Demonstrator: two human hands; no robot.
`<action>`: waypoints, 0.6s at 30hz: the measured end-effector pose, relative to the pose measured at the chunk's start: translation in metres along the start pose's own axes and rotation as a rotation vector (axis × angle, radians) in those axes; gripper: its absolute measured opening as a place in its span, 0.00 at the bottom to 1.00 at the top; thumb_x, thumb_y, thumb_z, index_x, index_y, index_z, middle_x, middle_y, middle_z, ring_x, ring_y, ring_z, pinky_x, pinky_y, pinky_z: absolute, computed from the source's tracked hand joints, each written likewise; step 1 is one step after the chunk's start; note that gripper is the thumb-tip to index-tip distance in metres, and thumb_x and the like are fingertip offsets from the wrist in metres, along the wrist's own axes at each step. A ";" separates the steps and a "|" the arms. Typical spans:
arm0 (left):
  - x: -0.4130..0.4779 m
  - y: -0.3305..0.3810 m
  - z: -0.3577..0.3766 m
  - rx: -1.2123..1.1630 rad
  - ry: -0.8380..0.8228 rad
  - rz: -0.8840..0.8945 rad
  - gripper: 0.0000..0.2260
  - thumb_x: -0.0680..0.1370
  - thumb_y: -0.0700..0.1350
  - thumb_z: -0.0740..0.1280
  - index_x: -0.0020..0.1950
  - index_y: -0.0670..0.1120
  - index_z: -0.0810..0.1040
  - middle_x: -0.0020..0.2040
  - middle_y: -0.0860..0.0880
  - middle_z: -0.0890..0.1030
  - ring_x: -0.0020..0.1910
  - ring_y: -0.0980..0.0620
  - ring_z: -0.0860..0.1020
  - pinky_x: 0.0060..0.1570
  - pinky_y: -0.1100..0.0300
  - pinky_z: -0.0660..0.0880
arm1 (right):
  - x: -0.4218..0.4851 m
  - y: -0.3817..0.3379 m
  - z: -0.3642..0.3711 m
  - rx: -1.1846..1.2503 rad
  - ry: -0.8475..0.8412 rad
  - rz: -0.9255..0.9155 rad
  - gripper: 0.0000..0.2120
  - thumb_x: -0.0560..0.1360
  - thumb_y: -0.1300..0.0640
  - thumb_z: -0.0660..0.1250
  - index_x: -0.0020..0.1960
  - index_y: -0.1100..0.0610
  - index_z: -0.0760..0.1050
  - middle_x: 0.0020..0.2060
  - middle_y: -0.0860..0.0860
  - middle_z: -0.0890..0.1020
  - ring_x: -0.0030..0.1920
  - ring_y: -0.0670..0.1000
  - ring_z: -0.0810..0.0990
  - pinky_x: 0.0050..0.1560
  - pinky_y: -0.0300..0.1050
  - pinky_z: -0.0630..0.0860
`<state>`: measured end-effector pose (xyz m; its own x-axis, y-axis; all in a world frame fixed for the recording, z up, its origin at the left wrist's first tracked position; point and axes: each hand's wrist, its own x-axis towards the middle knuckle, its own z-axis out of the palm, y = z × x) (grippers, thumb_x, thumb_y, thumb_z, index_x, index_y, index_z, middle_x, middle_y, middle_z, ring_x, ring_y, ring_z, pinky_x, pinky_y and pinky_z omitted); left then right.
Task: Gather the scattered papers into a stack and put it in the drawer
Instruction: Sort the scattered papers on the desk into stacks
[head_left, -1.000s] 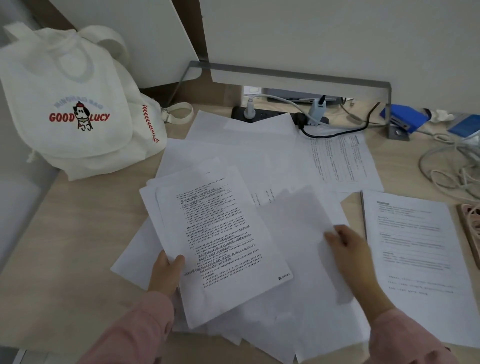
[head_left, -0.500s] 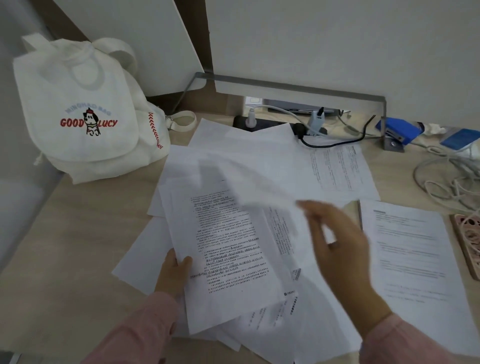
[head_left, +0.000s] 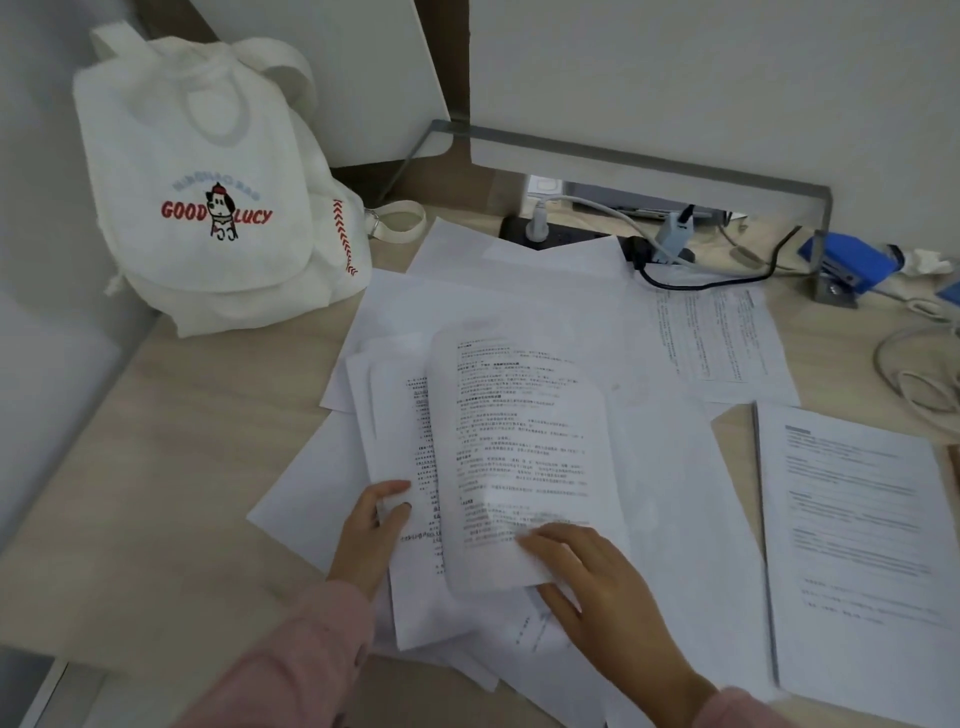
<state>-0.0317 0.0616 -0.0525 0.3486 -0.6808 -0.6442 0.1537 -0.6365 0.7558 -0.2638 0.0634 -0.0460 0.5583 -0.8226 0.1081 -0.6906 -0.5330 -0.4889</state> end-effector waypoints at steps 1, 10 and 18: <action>0.000 -0.001 0.000 0.005 0.002 0.001 0.08 0.78 0.37 0.62 0.54 0.47 0.76 0.45 0.51 0.78 0.42 0.53 0.77 0.38 0.62 0.72 | -0.001 0.001 -0.001 0.001 -0.007 0.002 0.14 0.75 0.49 0.60 0.59 0.51 0.74 0.52 0.46 0.79 0.54 0.44 0.74 0.54 0.32 0.69; 0.003 0.001 0.002 -0.003 0.015 -0.015 0.08 0.78 0.38 0.61 0.47 0.46 0.79 0.45 0.50 0.79 0.41 0.53 0.77 0.37 0.63 0.71 | -0.002 0.012 -0.026 0.326 0.293 0.617 0.14 0.77 0.60 0.61 0.48 0.38 0.72 0.41 0.35 0.81 0.44 0.39 0.79 0.39 0.28 0.73; 0.006 0.003 0.003 0.021 -0.031 -0.001 0.08 0.78 0.39 0.62 0.45 0.47 0.80 0.46 0.50 0.80 0.45 0.52 0.77 0.43 0.63 0.73 | -0.001 0.029 -0.044 0.387 0.404 0.754 0.12 0.78 0.59 0.59 0.58 0.48 0.73 0.41 0.25 0.79 0.44 0.39 0.81 0.44 0.40 0.80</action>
<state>-0.0323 0.0547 -0.0541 0.3197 -0.6909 -0.6485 0.1347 -0.6443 0.7528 -0.3046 0.0405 -0.0219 -0.2264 -0.9692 -0.0971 -0.5638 0.2117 -0.7983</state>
